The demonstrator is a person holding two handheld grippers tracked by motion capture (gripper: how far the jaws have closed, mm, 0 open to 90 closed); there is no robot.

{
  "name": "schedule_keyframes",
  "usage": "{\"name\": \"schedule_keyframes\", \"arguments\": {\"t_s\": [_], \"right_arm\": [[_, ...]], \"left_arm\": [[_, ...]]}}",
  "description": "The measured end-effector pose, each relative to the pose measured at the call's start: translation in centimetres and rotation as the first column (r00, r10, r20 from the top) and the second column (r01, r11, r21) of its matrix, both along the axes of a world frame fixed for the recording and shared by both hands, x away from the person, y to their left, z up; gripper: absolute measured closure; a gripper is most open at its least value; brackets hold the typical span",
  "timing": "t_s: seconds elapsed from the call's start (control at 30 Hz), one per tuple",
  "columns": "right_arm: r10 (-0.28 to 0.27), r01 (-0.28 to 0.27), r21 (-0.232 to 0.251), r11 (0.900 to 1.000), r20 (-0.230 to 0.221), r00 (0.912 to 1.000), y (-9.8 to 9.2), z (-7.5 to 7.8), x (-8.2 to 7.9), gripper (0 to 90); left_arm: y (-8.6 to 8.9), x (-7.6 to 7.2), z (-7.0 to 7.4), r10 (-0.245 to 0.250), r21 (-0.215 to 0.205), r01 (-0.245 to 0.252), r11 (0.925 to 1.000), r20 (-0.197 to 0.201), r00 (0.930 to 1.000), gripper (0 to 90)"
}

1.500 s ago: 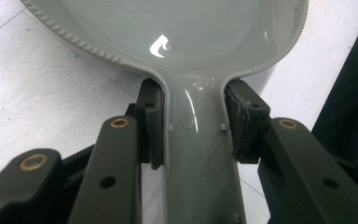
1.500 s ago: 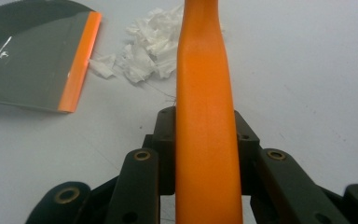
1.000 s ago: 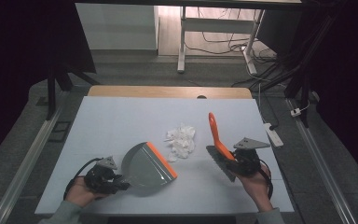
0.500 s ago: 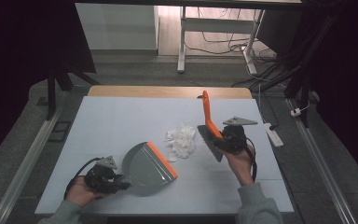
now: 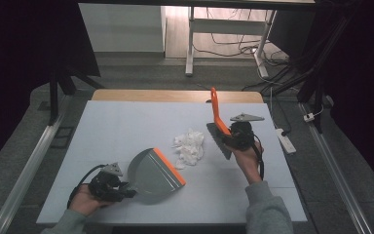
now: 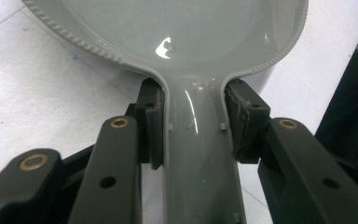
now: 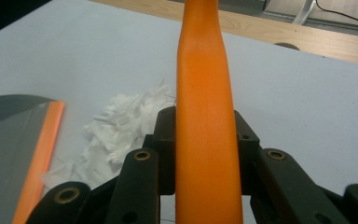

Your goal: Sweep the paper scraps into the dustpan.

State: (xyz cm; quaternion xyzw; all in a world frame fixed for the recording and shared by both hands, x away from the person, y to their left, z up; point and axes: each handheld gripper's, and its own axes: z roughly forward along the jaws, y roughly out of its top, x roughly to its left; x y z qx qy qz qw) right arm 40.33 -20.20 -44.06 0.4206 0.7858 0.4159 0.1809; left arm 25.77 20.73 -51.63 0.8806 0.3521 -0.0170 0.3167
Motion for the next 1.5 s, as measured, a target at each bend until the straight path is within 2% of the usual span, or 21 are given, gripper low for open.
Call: {"name": "schedule_keyframes", "arguments": {"t_s": [0.37, 0.57, 0.73, 0.97, 1.23, 1.37, 1.4, 1.5], "right_arm": [[-0.013, 0.013, -0.056, 0.998, -0.008, 0.9999, 2.0, -1.6, 2.1, 70.4], [-0.012, 0.012, -0.125, 0.992, 0.004, 0.9999, 3.2, -2.4, 3.2, 70.4], [-0.020, 0.020, -0.137, 0.990, 0.004, 0.9998, 3.4, -2.9, 4.1, 70.4], [-0.015, 0.010, -0.163, 0.987, -0.025, 0.9996, 4.2, -3.9, 5.9, 70.4], [0.020, -0.027, -0.165, 0.986, -0.044, 0.9988, 5.3, -4.7, 6.3, 70.4], [0.052, -0.061, -0.178, 0.982, -0.053, 0.9972, 6.1, -4.8, 5.9, 70.4], [0.080, -0.089, -0.187, 0.978, -0.058, 0.9951, 6.7, -4.9, 5.6, 70.4], [0.096, -0.105, -0.194, 0.975, -0.057, 0.9938, 7.1, -5.0, 5.3, 70.4]], "left_arm": [[-0.1, 0.1, 0.0, -0.008, -0.009, 0.008, 0.9999, -0.002, 1.0000, 61.5], [-0.2, 0.2, 0.0, -0.015, -0.011, 0.015, 0.9998, -0.004, 0.9999, 61.5], [-0.2, 0.5, -0.1, -0.014, -0.017, 0.014, 0.9998, -0.009, 0.9999, 61.5], [-0.3, 0.9, -0.3, -0.021, -0.024, 0.020, 0.9995, -0.020, 0.9996, 61.5], [-0.4, 0.9, -0.3, -0.017, -0.021, 0.017, 0.9996, -0.019, 0.9997, 61.5], [-0.5, 0.8, -0.3, -0.016, -0.019, 0.015, 0.9997, -0.017, 0.9997, 61.5], [-0.5, 0.8, -0.3, -0.014, -0.019, 0.014, 0.9997, -0.016, 0.9998, 61.6], [-0.6, 0.9, -0.3, -0.014, -0.020, 0.013, 0.9997, -0.017, 0.9998, 61.5]]}}
